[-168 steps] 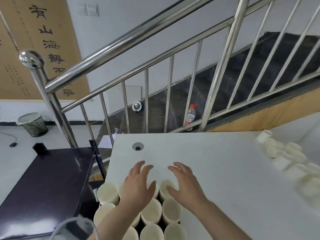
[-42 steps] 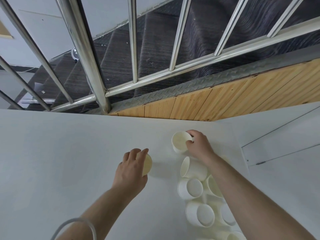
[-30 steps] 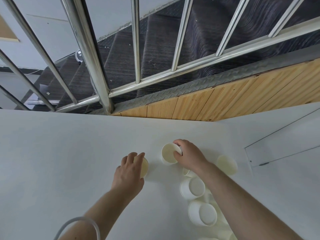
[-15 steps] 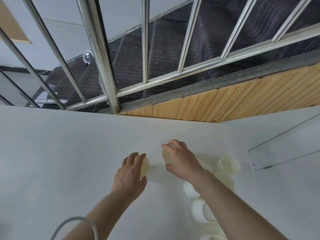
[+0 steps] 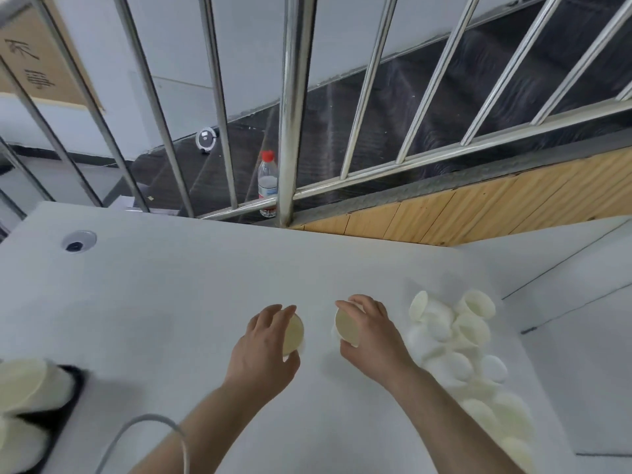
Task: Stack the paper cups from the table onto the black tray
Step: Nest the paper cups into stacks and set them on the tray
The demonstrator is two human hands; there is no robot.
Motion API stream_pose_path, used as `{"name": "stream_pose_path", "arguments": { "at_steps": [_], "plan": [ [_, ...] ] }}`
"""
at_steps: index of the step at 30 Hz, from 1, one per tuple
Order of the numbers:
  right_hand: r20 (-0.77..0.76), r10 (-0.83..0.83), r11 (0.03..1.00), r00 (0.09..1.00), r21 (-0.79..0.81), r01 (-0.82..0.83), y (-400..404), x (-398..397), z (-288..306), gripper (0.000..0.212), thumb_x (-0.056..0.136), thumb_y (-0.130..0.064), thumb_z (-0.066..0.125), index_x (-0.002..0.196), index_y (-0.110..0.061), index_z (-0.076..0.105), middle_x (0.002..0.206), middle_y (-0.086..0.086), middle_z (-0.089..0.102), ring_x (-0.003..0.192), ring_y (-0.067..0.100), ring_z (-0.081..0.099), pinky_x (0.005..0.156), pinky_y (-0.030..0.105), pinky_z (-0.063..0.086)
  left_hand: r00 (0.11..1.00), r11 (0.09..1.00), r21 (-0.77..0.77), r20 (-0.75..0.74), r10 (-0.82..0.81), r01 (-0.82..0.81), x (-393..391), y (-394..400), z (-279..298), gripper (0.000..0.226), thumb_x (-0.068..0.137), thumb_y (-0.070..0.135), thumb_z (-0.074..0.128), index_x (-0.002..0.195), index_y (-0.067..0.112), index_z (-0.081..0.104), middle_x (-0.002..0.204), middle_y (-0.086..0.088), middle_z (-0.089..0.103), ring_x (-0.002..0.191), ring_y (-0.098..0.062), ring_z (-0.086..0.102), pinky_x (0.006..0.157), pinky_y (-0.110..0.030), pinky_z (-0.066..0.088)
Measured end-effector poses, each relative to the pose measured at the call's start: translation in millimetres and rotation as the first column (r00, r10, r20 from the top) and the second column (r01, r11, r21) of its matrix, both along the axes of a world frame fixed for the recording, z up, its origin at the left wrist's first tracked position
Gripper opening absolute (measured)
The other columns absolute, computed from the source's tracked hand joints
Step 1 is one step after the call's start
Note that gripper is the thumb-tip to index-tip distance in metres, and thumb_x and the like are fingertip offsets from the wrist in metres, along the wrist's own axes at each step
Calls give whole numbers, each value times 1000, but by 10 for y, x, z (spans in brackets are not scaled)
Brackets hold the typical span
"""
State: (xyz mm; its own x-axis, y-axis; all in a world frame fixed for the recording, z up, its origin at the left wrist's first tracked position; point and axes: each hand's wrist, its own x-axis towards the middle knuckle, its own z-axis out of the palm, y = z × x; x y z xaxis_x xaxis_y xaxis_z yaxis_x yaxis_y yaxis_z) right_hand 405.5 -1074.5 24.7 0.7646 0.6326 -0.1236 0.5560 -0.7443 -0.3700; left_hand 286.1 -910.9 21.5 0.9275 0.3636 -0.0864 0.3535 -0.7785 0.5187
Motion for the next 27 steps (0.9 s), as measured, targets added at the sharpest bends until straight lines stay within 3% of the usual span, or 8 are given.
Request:
{"name": "stream_pose_path", "arguments": {
  "at_steps": [7,13,27],
  "plan": [
    [30,-124,991,992,54,123,390,-986,275,64,84,-22,64,143,-31,41,143,-11,33,134,13,28,98,30,45,992,994,18,59,-112,111,-891,554,349,70,85,28,56,147,30,24,148,9,28,135,-16,30,94,-27,44],
    [23,-127,986,992,111,123,638,-1589,373,65,84,-24,64,144,-32,40,144,-14,32,135,10,27,97,25,44,988,989,23,48,-148,147,-1417,837,428,72,83,24,55,147,31,23,149,8,26,137,-17,27,97,-29,44],
    [-37,145,971,989,198,-135,1445,-2509,367,65,87,-26,61,146,-33,33,146,-17,27,137,5,25,95,20,43,990,994,29,102,100,-103,-2532,1389,468,70,82,24,57,145,30,28,149,10,26,135,-14,30,97,-24,40]
  ]
}}
